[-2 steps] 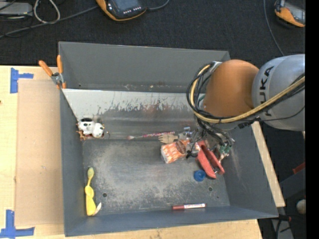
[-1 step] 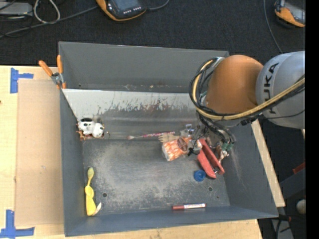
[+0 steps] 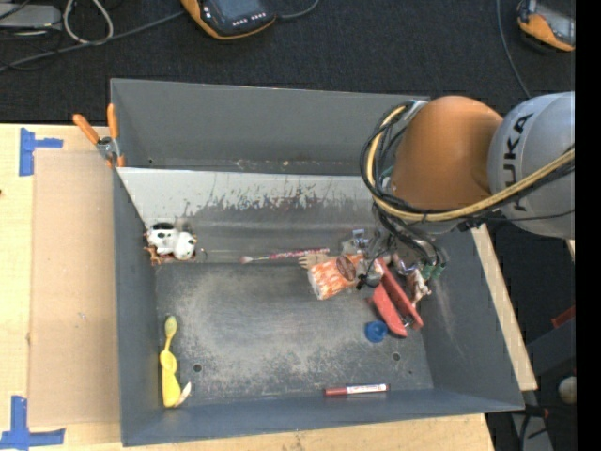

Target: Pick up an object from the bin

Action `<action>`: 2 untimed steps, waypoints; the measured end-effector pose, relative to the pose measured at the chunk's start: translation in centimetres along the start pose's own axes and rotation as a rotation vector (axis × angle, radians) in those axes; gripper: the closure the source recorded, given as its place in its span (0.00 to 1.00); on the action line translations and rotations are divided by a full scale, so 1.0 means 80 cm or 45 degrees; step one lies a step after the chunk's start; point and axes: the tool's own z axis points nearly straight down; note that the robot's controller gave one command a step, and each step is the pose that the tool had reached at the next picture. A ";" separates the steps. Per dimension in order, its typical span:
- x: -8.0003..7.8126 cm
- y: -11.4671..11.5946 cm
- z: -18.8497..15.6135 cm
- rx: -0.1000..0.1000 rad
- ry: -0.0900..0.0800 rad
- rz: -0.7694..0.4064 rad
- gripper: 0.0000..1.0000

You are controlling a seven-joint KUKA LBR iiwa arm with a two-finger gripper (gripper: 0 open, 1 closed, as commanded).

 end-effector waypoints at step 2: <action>-0.001 0.001 -0.071 0.000 0.000 0.000 1.00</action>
Offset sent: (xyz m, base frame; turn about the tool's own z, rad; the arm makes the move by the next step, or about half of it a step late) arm -0.0012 0.0004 0.0173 0.0003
